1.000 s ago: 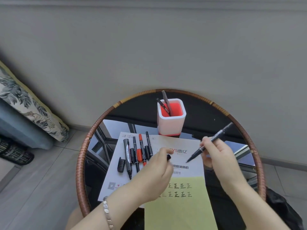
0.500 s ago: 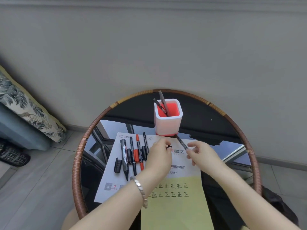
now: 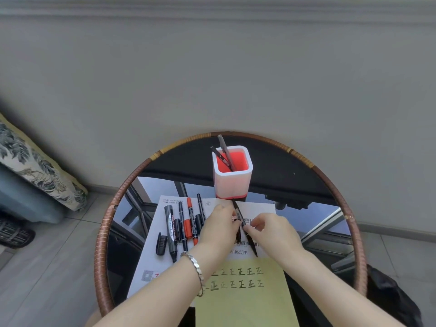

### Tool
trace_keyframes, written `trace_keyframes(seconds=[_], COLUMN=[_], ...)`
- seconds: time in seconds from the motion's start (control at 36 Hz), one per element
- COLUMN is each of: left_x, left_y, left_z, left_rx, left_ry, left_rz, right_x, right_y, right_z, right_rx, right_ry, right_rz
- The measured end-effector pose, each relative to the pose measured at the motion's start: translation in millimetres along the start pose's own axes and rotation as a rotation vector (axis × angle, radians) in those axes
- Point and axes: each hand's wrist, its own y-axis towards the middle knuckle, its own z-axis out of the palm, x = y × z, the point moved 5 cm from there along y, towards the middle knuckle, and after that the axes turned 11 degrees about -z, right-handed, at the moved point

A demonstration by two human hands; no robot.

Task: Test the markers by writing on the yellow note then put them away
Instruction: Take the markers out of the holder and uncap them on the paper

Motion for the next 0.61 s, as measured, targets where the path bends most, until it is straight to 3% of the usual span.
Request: trace_keyframes(seconds=[0.22, 0.5, 0.61], left_x=[7.4, 18.2, 22.8], left_y=[-2.2, -12.8, -16.5], left_z=[-40.1, -80.1, -84.1], left_rx=[-0.071, -0.134, -0.16], left_ry=[0.006, -0.107, -0.105], left_rz=[0.045, 0.032, 0.051], right_x=[69.6, 93.7, 90.3], right_y=[29.6, 128.7, 127.2], right_z=[-78.3, -63.0, -59.7], right_rx=[-0.363, -0.129, -0.184], right_ry=[0.107, -0.147, -0.148], right_rz=[-0.351, -0.22, -0.258])
